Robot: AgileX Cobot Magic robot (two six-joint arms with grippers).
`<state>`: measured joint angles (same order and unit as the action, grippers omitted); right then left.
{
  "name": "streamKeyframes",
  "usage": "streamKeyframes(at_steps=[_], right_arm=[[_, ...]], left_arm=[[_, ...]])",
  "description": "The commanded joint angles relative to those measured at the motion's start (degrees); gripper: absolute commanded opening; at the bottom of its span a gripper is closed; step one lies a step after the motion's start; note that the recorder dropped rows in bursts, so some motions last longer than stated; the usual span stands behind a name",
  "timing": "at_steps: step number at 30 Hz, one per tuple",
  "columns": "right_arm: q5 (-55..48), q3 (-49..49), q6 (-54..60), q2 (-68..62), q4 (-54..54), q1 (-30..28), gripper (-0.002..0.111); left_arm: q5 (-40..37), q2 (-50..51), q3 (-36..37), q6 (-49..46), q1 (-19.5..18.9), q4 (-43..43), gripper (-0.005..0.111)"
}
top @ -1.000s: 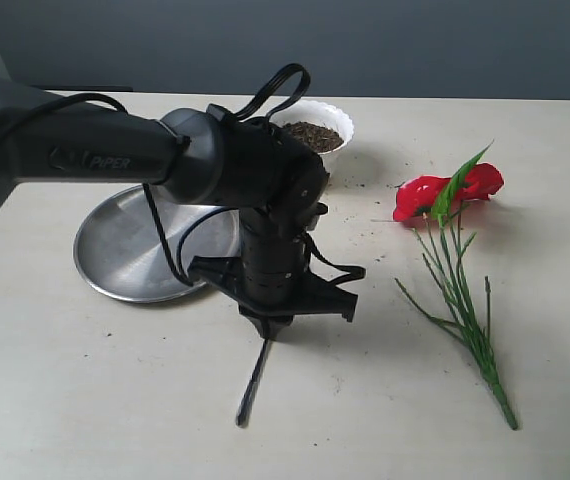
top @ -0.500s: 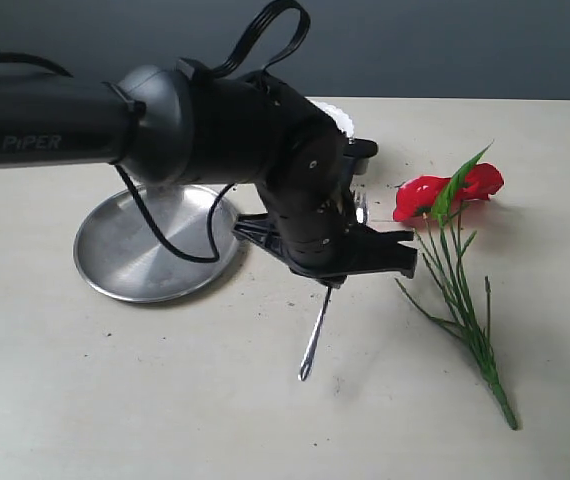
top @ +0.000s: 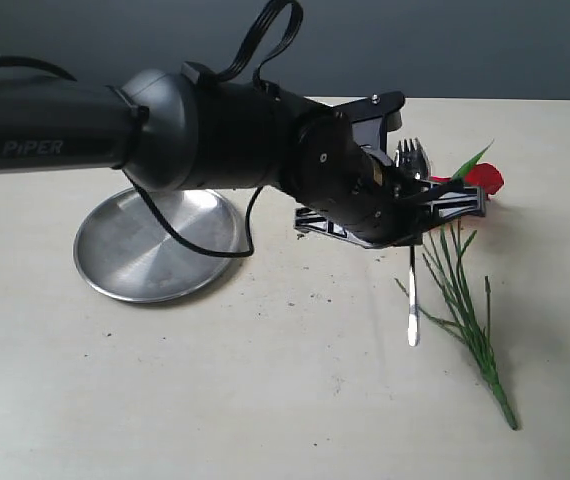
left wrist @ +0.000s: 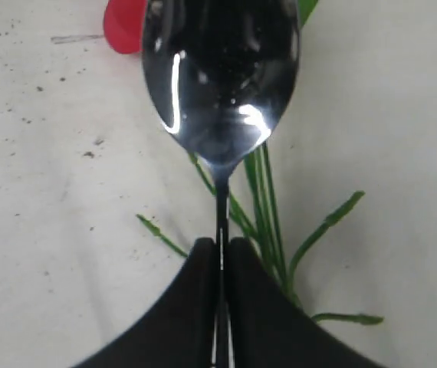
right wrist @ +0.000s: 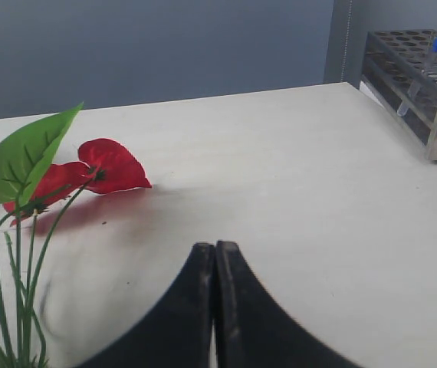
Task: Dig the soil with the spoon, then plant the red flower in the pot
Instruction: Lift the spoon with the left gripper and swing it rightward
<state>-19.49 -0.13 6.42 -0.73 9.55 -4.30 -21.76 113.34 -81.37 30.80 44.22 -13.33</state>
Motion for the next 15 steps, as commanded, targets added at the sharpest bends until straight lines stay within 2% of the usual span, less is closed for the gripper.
streamKeyframes(at_steps=[1, 7, 15], right_arm=[[0.3, 0.1, 0.0, 0.2, 0.0, -0.2, -0.001], [0.3, 0.1, 0.0, 0.2, 0.0, -0.2, -0.001], [0.3, 0.1, 0.0, 0.2, 0.0, -0.2, -0.001]], left_arm=[[6.5, -0.6, 0.2, -0.1, 0.4, -7.0, 0.000], [13.7, -0.6, 0.2, 0.1, 0.3, -14.0, 0.000], [21.8, -1.4, 0.2, 0.1, 0.2, -14.1, 0.000]])
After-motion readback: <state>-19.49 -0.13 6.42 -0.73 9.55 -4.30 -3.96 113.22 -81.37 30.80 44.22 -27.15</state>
